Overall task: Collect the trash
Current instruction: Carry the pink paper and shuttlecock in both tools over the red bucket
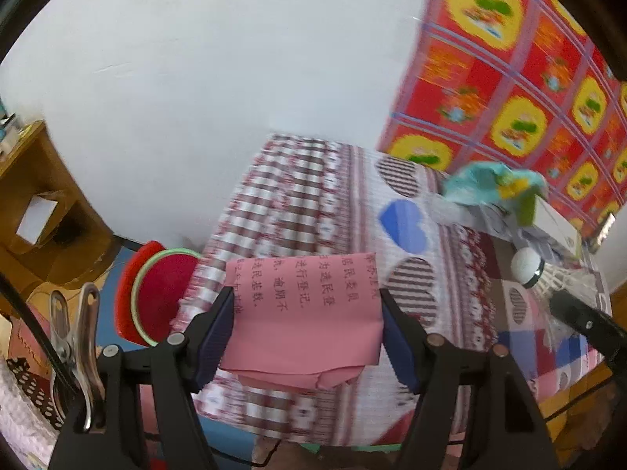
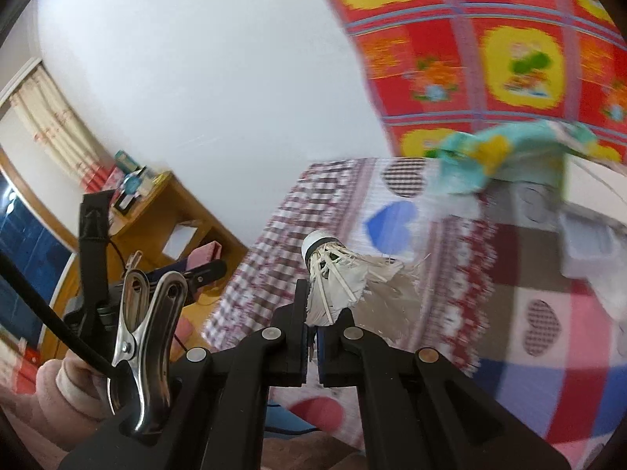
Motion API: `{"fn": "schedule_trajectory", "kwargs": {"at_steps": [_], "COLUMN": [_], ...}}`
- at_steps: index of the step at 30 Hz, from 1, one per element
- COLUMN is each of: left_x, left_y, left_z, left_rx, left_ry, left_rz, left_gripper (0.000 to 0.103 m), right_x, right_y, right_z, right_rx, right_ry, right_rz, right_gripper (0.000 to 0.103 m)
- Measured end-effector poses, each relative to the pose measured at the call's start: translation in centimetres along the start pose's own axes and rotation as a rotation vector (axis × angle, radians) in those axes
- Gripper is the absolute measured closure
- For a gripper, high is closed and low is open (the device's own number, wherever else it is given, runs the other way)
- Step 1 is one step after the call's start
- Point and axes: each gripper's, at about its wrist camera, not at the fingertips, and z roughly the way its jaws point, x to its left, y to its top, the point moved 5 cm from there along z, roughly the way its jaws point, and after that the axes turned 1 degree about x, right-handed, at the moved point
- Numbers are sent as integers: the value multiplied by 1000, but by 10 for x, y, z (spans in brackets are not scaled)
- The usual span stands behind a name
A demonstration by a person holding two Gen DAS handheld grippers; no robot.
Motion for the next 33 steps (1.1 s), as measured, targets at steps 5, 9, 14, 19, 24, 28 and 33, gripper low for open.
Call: {"fn": "schedule_trajectory", "kwargs": {"at_steps": [5, 9, 14, 19, 24, 28, 33], "left_x": [50, 90, 137, 176, 210, 234, 257], "left_y": [5, 5, 1, -4, -7, -12, -17], "left_z": [6, 14, 27, 44, 74, 97, 127], "left_rx": [5, 19, 47, 62, 91, 129, 174], "left_ry": [35, 63, 88, 123, 131, 122, 109], "left_rz": [-57, -97, -152, -181, -209, -231, -254], "left_gripper": [30, 30, 30, 30, 30, 30, 30], "right_x": [40, 67, 94, 116, 136, 154, 165], "right_y": [11, 18, 24, 28, 30, 31, 31], "right_z": [33, 60, 94, 136, 175, 204, 239], "right_rx": [37, 71, 111, 161, 200, 237, 281], "right_ry": [32, 53, 74, 93, 94, 110, 118], "right_rz": [-55, -90, -128, -158, -173, -208, -219], "right_gripper": [99, 99, 99, 99, 99, 99, 99]}}
